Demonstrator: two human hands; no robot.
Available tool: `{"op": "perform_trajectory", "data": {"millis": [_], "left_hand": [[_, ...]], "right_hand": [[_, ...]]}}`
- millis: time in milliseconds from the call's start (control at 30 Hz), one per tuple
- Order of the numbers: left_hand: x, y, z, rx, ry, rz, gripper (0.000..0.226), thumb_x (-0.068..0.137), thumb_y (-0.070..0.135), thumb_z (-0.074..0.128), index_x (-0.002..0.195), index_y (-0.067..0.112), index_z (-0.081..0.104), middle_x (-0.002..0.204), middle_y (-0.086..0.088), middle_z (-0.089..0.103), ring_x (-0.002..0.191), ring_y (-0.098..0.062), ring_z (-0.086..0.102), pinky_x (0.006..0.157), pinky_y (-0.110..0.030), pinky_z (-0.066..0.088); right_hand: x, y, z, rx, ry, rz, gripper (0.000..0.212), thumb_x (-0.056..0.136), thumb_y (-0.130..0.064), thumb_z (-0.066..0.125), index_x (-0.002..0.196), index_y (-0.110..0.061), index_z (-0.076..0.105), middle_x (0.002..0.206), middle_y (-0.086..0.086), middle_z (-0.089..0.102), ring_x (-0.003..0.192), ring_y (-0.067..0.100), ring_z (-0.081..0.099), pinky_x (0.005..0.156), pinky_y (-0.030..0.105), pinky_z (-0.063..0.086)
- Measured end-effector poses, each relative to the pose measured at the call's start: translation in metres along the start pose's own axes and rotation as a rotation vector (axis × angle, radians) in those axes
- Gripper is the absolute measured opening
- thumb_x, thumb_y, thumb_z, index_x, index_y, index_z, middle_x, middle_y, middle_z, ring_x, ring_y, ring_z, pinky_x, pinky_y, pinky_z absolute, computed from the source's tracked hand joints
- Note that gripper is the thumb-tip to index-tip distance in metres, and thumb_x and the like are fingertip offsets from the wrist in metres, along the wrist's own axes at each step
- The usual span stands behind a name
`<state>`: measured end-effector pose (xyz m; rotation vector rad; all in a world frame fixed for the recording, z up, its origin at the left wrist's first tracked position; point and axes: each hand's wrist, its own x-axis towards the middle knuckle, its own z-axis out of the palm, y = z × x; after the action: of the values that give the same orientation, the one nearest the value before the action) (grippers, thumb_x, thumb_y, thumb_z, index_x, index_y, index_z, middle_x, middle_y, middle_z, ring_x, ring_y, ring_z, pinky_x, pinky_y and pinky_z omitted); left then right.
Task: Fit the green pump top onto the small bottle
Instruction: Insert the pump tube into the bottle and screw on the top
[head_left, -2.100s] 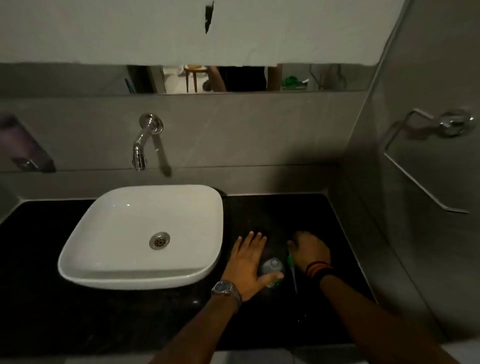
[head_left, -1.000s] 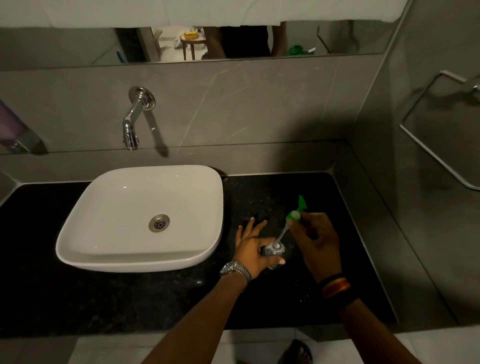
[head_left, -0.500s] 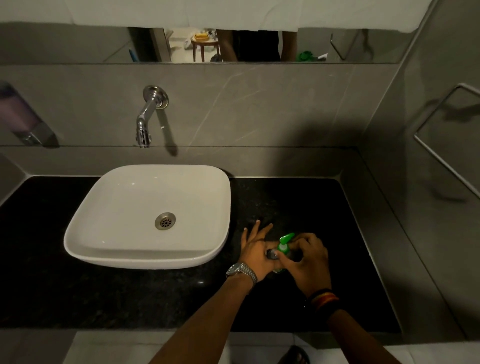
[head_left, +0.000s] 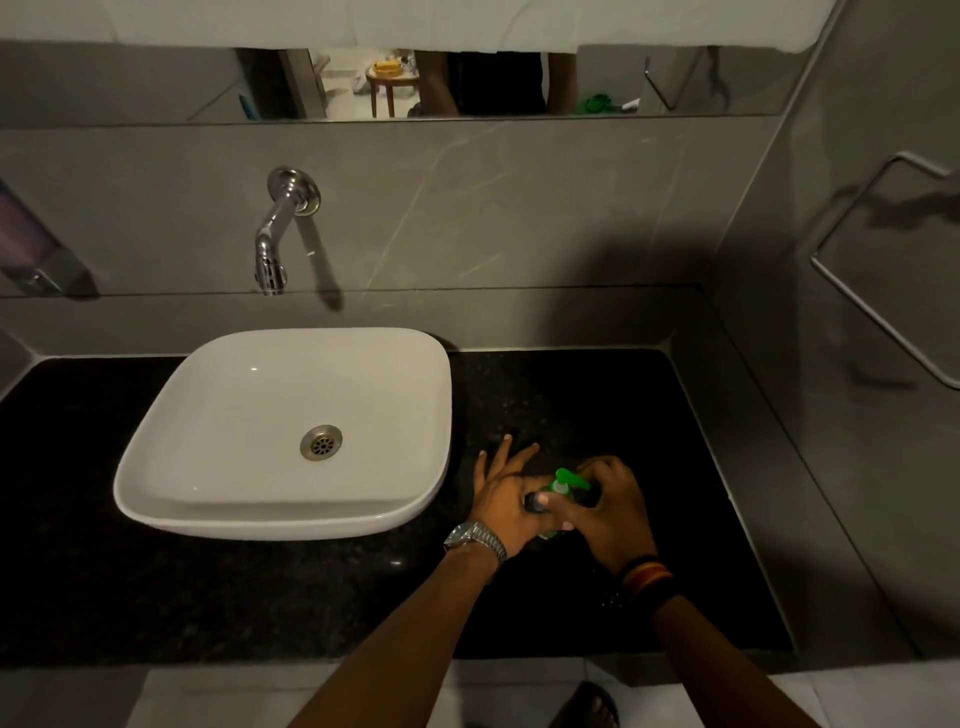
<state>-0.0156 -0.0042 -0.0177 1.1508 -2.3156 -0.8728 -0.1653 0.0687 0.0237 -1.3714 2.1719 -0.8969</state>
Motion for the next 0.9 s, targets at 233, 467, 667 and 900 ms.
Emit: {"op": "perform_trajectory", "data": {"millis": [233,467,667,900], "left_hand": [[0.0,-0.001,0.0,0.0,-0.01,-0.004,0.057,0.064,0.068,0.071,0.115,0.043,0.069,0.158,0.007,0.035,0.146,-0.007,-0.004,0.118,-0.047,-0.014],[0.001,-0.005,0.002,0.009,0.0,0.014,0.059,0.064,0.072,0.064,0.114,0.042,0.07,0.158,0.006,0.036,0.147,-0.009,-0.003,0.118,-0.046,-0.015],[0.001,-0.003,0.002,0.014,0.003,0.01,0.059,0.062,0.074,0.065,0.109,0.039,0.072,0.157,0.008,0.037,0.147,-0.007,-0.003,0.118,-0.045,-0.016],[-0.002,0.002,0.0,0.008,0.02,-0.01,0.047,0.066,0.06,0.077,0.105,0.035,0.074,0.155,0.006,0.04,0.15,-0.014,0.001,0.119,-0.05,-0.013]], "right_hand": [[-0.005,0.011,-0.008,0.081,-0.083,-0.14,0.029,0.075,-0.022,0.084,0.102,-0.018,0.075,0.126,0.0,0.059,0.119,0.018,0.056,0.1,0.033,0.048],[-0.004,0.006,-0.002,-0.015,-0.02,-0.043,0.046,0.068,-0.038,0.086,0.107,-0.022,0.067,0.119,-0.005,0.054,0.112,0.014,0.053,0.097,0.034,0.048],[0.0,0.003,-0.007,-0.053,-0.039,-0.166,0.03,0.07,-0.033,0.086,0.09,-0.014,0.072,0.111,0.001,0.065,0.106,0.02,0.058,0.092,0.037,0.049],[-0.003,0.006,-0.006,0.025,-0.075,-0.148,0.038,0.072,-0.031,0.085,0.106,-0.02,0.072,0.122,-0.002,0.059,0.114,0.015,0.054,0.09,0.021,0.043]]}}
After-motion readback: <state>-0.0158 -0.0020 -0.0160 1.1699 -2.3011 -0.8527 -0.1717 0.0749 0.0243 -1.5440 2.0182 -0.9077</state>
